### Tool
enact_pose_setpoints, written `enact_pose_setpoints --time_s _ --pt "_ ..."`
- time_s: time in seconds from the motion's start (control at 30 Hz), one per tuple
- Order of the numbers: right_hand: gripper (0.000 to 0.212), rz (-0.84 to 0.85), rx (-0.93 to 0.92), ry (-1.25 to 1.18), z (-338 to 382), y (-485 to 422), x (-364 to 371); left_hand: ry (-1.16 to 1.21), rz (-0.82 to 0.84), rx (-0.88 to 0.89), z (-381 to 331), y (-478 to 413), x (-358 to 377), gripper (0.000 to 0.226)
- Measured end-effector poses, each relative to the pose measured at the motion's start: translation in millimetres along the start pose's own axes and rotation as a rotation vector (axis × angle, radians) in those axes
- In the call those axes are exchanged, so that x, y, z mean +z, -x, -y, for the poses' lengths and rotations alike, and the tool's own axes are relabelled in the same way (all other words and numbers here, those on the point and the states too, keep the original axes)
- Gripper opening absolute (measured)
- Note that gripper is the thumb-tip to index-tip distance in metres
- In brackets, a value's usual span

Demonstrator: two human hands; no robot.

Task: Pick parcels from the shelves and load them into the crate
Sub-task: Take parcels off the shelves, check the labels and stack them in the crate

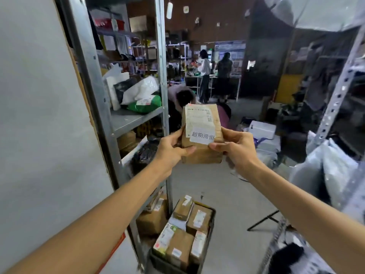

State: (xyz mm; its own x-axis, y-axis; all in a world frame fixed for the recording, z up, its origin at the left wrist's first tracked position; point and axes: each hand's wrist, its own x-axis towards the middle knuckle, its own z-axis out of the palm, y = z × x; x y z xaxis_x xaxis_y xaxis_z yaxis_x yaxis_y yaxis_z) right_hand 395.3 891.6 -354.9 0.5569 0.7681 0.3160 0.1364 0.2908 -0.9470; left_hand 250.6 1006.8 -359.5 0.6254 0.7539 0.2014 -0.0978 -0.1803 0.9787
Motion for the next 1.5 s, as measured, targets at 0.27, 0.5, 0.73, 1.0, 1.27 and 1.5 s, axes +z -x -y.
enact_pose_setpoints --time_s 0.27,0.5,0.73,1.0,1.27,1.5 --pt "0.047 -0.157 0.073 0.068 -62.7 -57.6 -31.0 0.012 0.184 -0.052 61.1 -92.4 25.0 0.059" --pt "0.047 -0.199 0.126 0.082 -122.7 -146.9 -55.5 -0.007 0.216 -0.109 112.0 -192.6 44.7 0.057" --pt "0.052 -0.237 0.209 0.092 -188.4 -224.8 -60.1 -0.004 0.238 -0.198 175.8 -286.8 43.4 0.061" --pt "0.039 -0.353 0.285 0.120 -274.6 -298.1 -57.4 0.027 0.336 -0.305 265.8 -388.3 38.0 0.064" --pt "0.049 -0.398 0.469 0.325 -393.5 -336.5 -77.0 0.031 0.426 -0.525 377.3 -439.0 45.6 0.075" --pt "0.054 -0.391 0.671 0.325 -569.9 -312.5 -97.6 0.096 0.317 -0.741 548.2 -429.6 68.1 0.066"
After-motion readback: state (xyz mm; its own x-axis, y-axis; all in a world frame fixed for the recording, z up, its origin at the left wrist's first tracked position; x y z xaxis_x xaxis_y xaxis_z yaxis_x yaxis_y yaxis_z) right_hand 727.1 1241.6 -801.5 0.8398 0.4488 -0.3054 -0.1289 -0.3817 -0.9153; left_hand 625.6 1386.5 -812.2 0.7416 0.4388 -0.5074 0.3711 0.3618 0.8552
